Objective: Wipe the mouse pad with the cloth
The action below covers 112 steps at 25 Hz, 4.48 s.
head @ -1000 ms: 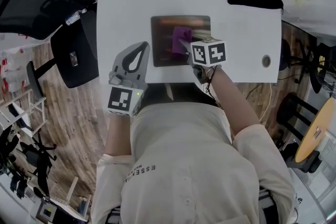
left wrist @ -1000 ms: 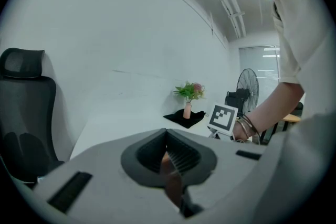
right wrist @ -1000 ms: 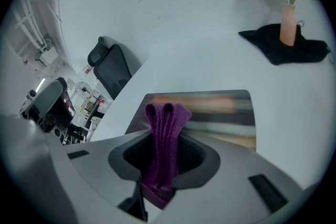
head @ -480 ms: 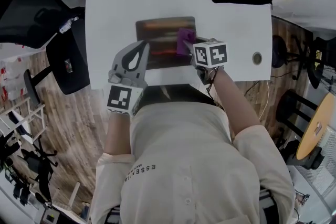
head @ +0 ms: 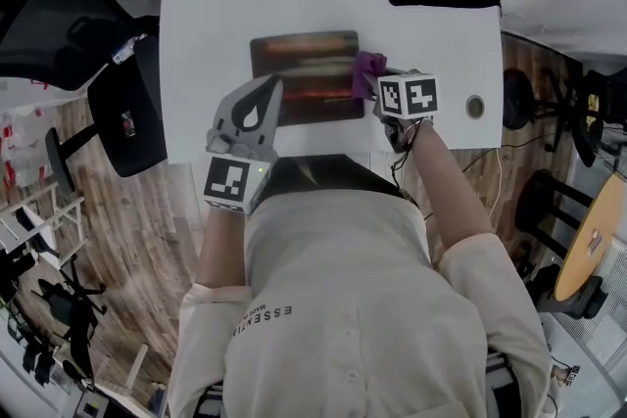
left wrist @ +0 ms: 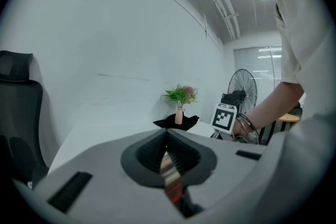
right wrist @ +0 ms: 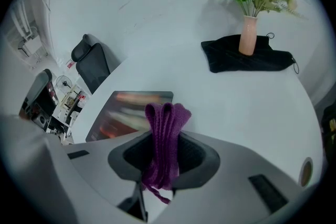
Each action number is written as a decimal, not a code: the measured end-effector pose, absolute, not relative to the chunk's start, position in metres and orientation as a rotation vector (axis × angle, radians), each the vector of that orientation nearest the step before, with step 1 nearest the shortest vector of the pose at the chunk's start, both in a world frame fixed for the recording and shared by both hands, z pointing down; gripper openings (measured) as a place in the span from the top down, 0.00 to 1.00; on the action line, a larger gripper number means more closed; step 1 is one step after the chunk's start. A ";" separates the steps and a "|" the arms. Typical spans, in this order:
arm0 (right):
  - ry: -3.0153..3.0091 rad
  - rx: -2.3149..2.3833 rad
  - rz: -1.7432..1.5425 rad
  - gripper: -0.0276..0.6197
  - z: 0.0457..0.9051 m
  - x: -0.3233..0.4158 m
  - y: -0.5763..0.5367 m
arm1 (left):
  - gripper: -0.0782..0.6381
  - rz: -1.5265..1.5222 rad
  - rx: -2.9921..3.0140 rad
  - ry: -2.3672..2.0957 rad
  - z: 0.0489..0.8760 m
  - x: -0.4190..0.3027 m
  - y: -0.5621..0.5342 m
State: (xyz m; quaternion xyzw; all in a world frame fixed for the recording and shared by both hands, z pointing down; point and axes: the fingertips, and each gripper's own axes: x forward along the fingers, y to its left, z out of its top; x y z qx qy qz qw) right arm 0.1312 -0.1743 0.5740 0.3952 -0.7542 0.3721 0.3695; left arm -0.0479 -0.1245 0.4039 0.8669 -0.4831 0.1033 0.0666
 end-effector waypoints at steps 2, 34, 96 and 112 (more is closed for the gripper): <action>-1.920 1.042 0.934 0.78 0.569 0.135 -0.177 | 0.89 0.302 2.617 -1.453 0.399 -0.050 -0.122; -2.042 0.763 0.982 0.78 0.567 -0.087 -0.072 | 0.89 0.309 2.567 -1.399 0.416 -0.188 -0.068; -1.973 0.930 0.901 0.78 0.552 0.157 -0.123 | 0.89 0.391 2.610 -1.524 0.405 -0.023 -0.095; -2.415 1.006 0.537 0.78 0.435 0.082 -0.150 | 0.89 0.561 2.676 -1.640 0.356 -0.071 -0.102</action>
